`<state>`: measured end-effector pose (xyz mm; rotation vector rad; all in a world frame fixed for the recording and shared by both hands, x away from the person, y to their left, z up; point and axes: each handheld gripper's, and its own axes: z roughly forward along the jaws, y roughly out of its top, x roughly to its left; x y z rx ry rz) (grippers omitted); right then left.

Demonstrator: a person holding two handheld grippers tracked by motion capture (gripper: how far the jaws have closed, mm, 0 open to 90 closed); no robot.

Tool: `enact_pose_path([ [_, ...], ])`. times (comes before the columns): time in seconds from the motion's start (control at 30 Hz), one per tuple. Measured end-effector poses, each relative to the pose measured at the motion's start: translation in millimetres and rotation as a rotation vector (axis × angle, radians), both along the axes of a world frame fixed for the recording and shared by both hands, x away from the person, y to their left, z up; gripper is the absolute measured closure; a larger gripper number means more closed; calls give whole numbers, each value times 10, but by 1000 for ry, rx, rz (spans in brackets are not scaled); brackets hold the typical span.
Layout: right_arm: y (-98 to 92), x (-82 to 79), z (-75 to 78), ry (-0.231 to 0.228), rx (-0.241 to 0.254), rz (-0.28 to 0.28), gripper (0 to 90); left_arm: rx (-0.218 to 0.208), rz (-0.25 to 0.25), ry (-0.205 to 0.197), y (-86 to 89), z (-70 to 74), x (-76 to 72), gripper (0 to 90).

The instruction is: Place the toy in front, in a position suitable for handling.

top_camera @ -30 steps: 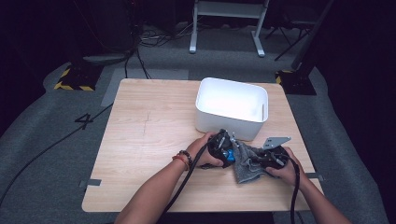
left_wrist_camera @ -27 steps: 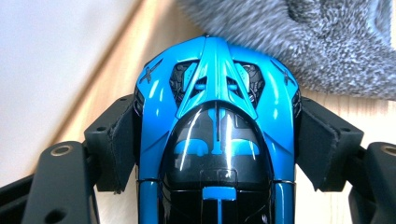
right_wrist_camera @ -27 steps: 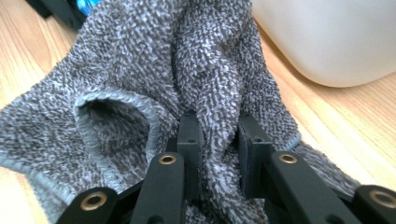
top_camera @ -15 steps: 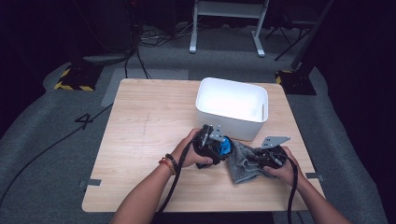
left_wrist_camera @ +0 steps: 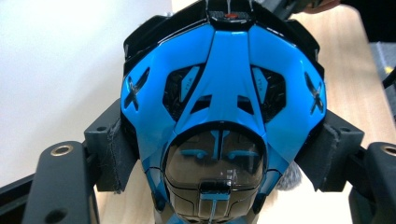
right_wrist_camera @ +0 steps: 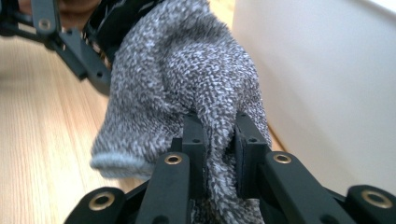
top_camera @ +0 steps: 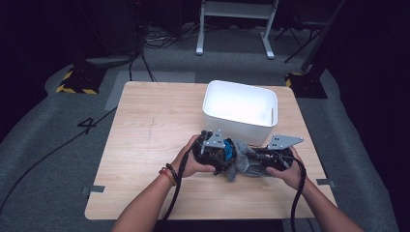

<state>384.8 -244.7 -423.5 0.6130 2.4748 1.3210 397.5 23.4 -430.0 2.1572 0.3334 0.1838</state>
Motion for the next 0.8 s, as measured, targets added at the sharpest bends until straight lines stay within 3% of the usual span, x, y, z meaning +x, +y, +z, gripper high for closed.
enact_pose_path([
  [0.13, 50, 15, 63, 1, 50, 19, 780, -8, 10, -21, 24, 14, -48, 241],
  [0.23, 136, 5, 97, -7, 65, 46, 781, -43, 15, -29, 41, 40, -78, 241],
  [0.47, 346, -57, 31, -25, 2, 98, 788, -98, 12, -55, 75, 110, -147, 242],
  [0.53, 371, -55, -22, -16, -14, 112, 789, -146, 18, -49, 116, 143, -149, 242],
  [0.8, 472, -70, -212, 8, -79, 145, 789, -169, 19, -70, 152, 207, -170, 242],
])
